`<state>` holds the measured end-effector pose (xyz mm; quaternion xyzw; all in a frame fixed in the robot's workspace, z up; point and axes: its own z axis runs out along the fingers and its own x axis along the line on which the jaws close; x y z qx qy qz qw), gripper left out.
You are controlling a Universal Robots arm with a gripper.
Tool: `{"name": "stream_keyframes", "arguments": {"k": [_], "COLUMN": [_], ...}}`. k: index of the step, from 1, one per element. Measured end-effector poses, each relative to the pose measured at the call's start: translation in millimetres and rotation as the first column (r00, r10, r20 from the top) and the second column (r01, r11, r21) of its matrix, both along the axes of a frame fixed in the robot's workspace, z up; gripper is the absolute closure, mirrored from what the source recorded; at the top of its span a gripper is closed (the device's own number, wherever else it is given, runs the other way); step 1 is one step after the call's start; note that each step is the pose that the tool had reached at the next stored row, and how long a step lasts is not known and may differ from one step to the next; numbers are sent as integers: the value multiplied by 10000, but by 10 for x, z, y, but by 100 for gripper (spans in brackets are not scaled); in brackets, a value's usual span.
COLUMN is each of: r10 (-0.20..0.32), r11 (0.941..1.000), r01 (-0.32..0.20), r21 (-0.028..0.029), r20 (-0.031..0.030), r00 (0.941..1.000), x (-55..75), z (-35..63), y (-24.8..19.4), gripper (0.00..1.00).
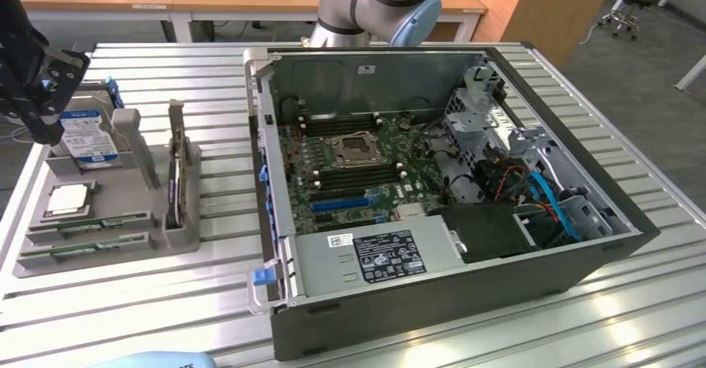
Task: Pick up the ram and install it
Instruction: 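Reach for the ram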
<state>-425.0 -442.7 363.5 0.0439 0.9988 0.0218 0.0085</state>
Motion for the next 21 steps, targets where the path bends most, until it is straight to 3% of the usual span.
{"name": "stream_keyframes", "arguments": {"k": [14,21], "r10": [-1,0], "r11": [10000,10000], "r01": [1,0], "r21": [1,2], "r20": [-14,-16], "r00": [10000,10000], "x": [124,125], "z": [-8,-87], "y": [-4,-9], "gripper": [90,90]}}
